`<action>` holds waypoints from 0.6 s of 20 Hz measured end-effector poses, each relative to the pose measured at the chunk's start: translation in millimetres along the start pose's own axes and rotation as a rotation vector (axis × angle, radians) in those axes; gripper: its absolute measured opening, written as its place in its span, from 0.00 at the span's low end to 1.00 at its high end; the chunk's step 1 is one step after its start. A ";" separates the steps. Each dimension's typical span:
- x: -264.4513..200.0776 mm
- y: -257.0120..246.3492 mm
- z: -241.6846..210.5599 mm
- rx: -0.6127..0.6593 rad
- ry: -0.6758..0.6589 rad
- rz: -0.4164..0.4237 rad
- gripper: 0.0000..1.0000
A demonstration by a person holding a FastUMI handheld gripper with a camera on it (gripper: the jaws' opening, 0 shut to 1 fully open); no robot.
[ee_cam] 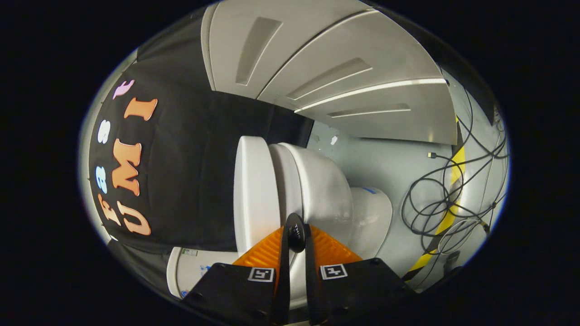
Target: Open the toilet lid.
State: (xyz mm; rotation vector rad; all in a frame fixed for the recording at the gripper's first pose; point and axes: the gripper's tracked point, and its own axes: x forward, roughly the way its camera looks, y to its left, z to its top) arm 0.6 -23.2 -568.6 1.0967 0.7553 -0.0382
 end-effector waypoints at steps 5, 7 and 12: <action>-6.0 3.0 4.5 0.060 -0.017 0.016 0.09; -6.6 6.2 5.2 -0.021 -0.049 0.018 0.08; -7.0 10.4 6.0 -0.042 -0.035 -0.023 0.08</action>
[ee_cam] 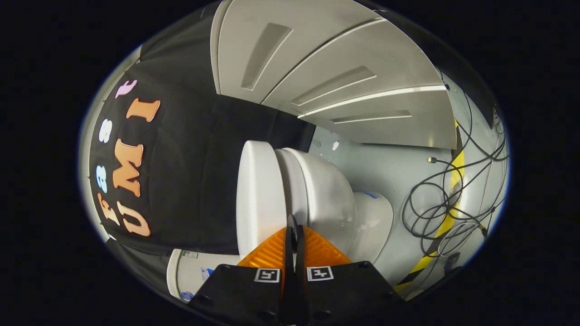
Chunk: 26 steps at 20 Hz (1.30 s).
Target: Open the toilet lid.
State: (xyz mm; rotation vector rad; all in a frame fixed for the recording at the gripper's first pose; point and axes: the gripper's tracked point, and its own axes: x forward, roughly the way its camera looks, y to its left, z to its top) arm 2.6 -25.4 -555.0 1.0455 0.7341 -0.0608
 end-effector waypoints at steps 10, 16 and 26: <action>-5.1 19.0 5.9 -0.080 -0.009 -0.073 0.08; -20.7 52.3 4.4 -0.128 -0.046 -0.078 0.08; -40.6 126.2 3.3 -0.274 -0.144 -0.087 0.08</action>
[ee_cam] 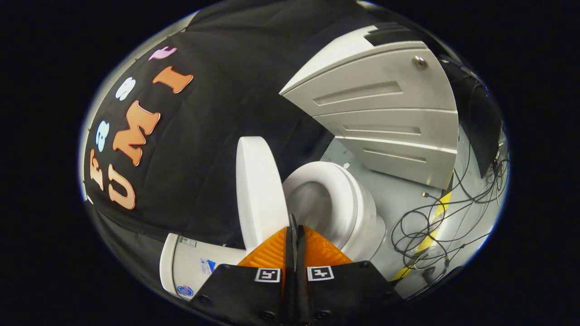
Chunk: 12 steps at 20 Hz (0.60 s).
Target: Open the toilet lid.
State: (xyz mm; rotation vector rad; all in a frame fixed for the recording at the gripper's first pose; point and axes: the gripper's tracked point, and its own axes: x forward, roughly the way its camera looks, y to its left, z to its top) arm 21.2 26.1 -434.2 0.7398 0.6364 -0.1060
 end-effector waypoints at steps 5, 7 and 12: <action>-11.4 26.2 -1.8 -0.067 -0.002 0.020 0.08; -16.9 34.1 -3.2 -0.104 -0.001 0.026 0.08; -26.6 58.2 -6.3 -0.197 -0.004 0.033 0.08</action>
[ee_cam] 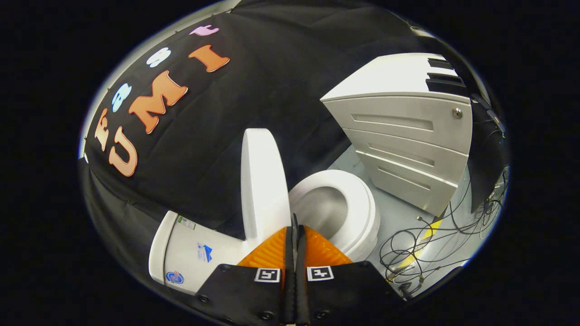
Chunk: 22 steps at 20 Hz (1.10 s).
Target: Open the toilet lid.
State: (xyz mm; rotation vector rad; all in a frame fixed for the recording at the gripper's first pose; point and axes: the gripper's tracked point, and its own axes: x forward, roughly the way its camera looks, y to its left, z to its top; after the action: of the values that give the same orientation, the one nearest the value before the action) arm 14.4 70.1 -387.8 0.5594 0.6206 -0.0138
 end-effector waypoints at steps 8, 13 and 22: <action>-11.9 29.8 -1.1 -0.064 -0.011 0.029 0.08; -21.0 50.3 -3.0 -0.093 -0.023 0.045 0.08; -32.5 88.3 -9.3 -0.176 -0.042 0.061 0.08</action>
State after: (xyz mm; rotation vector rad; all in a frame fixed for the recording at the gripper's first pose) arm -1.8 145.1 -332.6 0.4064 0.5571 0.0850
